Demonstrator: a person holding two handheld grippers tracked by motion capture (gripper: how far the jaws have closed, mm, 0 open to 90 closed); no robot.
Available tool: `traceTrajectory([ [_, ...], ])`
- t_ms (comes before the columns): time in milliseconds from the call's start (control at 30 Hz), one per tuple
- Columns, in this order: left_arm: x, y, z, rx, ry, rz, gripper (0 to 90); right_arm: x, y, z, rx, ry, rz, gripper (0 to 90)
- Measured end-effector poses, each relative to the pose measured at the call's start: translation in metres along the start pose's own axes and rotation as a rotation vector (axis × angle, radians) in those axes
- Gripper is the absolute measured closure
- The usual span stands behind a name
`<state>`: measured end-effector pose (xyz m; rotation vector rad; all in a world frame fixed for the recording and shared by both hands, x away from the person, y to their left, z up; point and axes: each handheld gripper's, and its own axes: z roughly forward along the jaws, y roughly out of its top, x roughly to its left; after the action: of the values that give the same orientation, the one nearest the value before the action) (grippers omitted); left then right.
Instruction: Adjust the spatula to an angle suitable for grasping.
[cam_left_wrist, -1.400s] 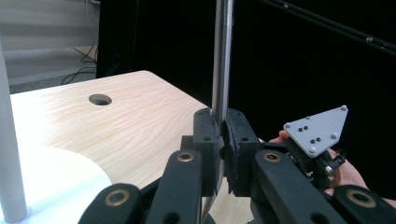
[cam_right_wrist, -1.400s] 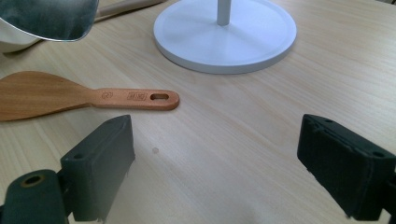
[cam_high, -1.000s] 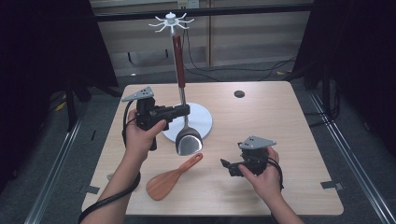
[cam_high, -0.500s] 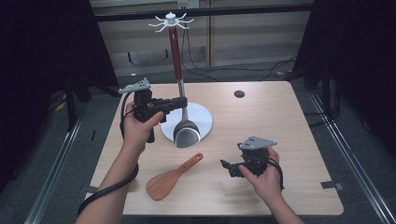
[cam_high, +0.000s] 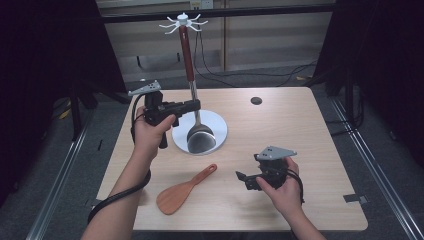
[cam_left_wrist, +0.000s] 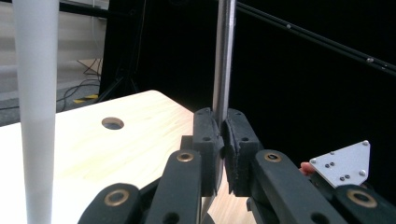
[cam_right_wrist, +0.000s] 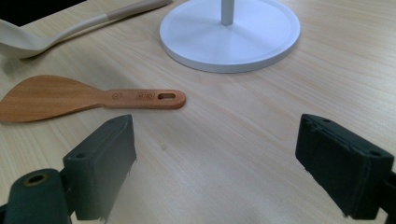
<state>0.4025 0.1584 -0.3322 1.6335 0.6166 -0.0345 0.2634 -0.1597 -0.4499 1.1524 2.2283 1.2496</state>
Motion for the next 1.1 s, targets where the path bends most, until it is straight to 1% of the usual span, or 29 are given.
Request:
traceTrajectory([
  [33,0.000,0.000,0.001,-0.008,-0.010,-0.010,84.1,0.000,0.000,0.000,0.000,0.000,0.001,11.4],
  [100,0.002,-0.001,0.003,-0.008,-0.014,-0.022,84.0,0.000,0.000,0.000,0.002,0.002,-0.001,11.4],
  [200,0.002,-0.002,0.006,-0.001,-0.040,-0.023,84.1,0.000,0.000,0.000,0.000,0.003,0.004,11.5],
  [267,0.001,-0.001,0.009,0.007,-0.041,-0.023,84.2,0.000,0.000,0.000,-0.001,0.004,0.001,11.5],
  [300,0.000,-0.001,0.010,0.000,-0.046,-0.033,84.3,0.000,0.000,0.000,-0.001,0.005,0.000,11.5],
  [367,0.000,-0.002,0.012,0.000,-0.055,-0.036,84.3,0.000,0.000,0.000,-0.001,0.003,0.003,11.5],
  [433,-0.001,-0.002,0.013,0.000,-0.043,-0.034,84.3,0.000,0.000,0.000,0.000,0.004,0.004,11.5],
  [500,0.002,-0.003,0.013,-0.009,-0.047,-0.038,84.1,0.001,0.000,0.000,-0.001,0.006,0.002,11.5],
  [567,0.004,-0.003,0.012,-0.009,-0.025,-0.047,83.7,0.001,0.000,-0.001,-0.003,0.009,0.002,11.5],
  [667,0.009,-0.004,0.011,-0.022,-0.002,-0.068,82.5,0.000,0.000,-0.001,-0.005,0.009,0.002,11.6],
  [767,0.013,-0.004,0.009,-0.036,0.004,-0.075,82.0,0.000,0.000,-0.001,-0.003,0.010,0.006,11.9],
  [833,0.016,-0.005,0.008,-0.051,-0.002,-0.086,82.0,0.000,0.000,-0.001,-0.003,0.012,0.007,11.9],
  [900,0.017,-0.005,0.007,-0.054,0.000,-0.090,81.8,0.000,0.000,-0.001,-0.002,0.012,0.009,11.9],
  [967,0.018,-0.006,0.007,-0.050,0.015,-0.086,81.4,0.000,0.000,0.000,-0.001,0.010,0.010,12.0],
  [1000,0.019,-0.006,0.007,-0.055,0.015,-0.089,81.3,0.000,0.000,0.000,0.001,0.011,0.014,12.0],
  [1033,0.019,-0.006,0.007,-0.062,0.018,-0.100,81.1,0.001,0.000,0.000,0.004,0.013,0.016,12.0],
  [1067,0.021,-0.006,0.006,-0.062,0.021,-0.094,80.9,0.001,0.000,0.000,0.005,0.013,0.014,12.0],
  [1100,0.022,-0.007,0.006,-0.064,0.027,-0.098,80.6,0.001,0.000,0.000,0.005,0.014,0.012,12.0],
])
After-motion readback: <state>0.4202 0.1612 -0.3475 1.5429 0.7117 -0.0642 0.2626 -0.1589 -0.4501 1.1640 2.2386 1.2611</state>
